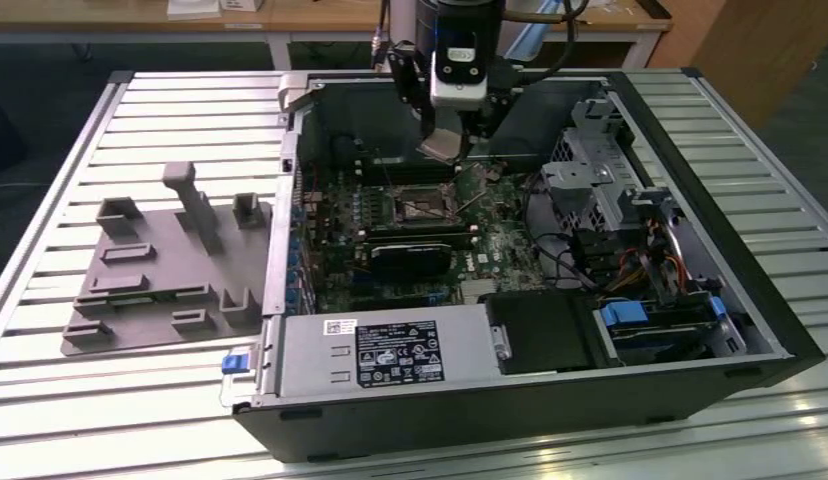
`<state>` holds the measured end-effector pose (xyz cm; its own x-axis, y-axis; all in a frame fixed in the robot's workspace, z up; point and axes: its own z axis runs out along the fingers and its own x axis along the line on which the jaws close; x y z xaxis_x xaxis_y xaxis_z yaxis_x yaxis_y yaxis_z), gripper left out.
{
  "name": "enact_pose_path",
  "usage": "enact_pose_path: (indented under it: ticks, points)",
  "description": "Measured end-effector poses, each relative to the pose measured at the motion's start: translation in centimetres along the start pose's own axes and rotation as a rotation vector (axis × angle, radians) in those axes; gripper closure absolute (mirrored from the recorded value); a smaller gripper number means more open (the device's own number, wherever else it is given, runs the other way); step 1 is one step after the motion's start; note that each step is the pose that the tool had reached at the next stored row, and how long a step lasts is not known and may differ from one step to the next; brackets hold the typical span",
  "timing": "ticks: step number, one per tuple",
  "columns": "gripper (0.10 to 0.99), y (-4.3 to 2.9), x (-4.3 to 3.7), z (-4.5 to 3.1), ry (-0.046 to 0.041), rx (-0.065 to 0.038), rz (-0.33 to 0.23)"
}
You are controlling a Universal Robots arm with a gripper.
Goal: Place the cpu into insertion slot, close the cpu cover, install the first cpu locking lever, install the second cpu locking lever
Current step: 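Place the cpu into insertion slot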
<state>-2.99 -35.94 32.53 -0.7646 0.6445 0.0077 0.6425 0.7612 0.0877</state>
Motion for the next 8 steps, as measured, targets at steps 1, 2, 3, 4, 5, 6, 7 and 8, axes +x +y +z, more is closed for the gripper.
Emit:
enact_pose_path:
  ticks: [1,2,3,4,5,6,7,8]
  points:
    - [0.549,-0.01,0.0,0.07,-0.0016,0.0,0.018]
    - [0.549,-0.01,0.0,0.14,-0.0032,0.0,0.036]
    - [0.549,-0.02,0.0,0.22,-0.0048,0.0,0.054]
    - [0.549,-0.03,0.0,0.29,-0.0064,-0.001,0.072]
    - [0.549,-0.03,0.0,0.37,-0.008,-0.001,0.092]
    - [0.549,-0.04,0.0,0.45,-0.0096,-0.001,0.11]
    - [0.549,-0.05,0.0,0.52,-0.0112,-0.001,0.128]
    - [0.549,-0.05,0.0,0.59,-0.0128,-0.001,0.145]
